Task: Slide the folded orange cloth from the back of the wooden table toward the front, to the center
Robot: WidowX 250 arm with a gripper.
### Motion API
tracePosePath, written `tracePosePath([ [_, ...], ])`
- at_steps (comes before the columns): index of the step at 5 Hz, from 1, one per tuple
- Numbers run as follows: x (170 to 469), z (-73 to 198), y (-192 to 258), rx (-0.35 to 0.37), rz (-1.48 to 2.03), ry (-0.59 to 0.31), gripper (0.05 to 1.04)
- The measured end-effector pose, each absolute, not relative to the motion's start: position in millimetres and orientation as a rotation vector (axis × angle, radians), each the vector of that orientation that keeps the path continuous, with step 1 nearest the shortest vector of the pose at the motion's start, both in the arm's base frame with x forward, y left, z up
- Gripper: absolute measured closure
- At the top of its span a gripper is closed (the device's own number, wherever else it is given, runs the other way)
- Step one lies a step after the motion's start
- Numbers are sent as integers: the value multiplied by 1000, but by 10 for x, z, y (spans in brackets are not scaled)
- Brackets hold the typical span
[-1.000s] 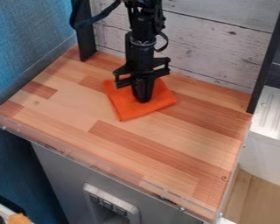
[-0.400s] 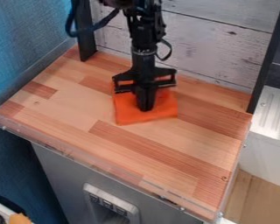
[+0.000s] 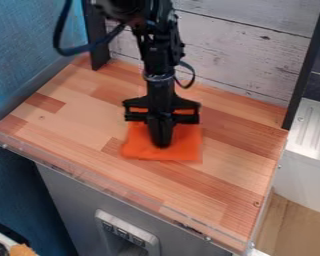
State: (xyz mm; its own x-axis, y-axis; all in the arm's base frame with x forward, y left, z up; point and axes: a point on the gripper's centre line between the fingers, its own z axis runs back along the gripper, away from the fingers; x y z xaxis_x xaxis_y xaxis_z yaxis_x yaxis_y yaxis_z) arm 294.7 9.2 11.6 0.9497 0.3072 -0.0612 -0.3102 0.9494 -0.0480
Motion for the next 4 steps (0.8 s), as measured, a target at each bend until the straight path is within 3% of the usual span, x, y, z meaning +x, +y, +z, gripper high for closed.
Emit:
tracePosePath([
  [1, 2882, 254, 75, -61, 198, 18, 853],
  [3, 2815, 685, -98, -43, 34, -16, 300],
  [4, 2870, 904, -251, -18, -9, -25, 95],
])
